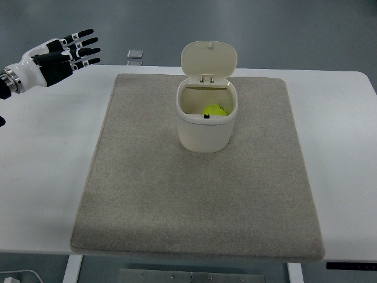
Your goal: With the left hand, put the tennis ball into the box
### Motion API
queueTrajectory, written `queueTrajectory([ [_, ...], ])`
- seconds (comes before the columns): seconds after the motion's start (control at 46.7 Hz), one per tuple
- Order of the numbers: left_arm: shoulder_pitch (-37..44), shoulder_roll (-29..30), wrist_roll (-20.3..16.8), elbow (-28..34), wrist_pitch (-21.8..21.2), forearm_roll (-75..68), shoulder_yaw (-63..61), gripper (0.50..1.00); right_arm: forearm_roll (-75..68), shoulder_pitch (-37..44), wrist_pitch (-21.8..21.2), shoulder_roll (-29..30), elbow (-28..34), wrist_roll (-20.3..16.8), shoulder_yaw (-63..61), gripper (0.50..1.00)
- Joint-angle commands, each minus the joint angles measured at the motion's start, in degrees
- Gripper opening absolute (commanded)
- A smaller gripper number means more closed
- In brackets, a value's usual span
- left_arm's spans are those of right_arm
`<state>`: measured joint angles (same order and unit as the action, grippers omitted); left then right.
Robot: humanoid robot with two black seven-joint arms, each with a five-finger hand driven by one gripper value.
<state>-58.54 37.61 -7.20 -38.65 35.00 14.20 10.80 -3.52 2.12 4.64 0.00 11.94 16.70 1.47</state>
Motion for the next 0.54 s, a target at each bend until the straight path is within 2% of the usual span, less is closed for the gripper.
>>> queueTrajectory([
  [0.0, 0.0, 0.0, 0.0, 0.0, 0.0, 0.0, 0.0, 0.994, 0.0, -0.1, 0.0, 0.0, 0.1, 0.0, 0.0, 0.94],
  [0.514, 0.1, 0.1, 0.0, 0.0, 0.0, 0.0, 0.0, 0.994, 2.9, -0.1, 0.5, 0.0, 0.5, 0.6, 2.7, 0.94],
])
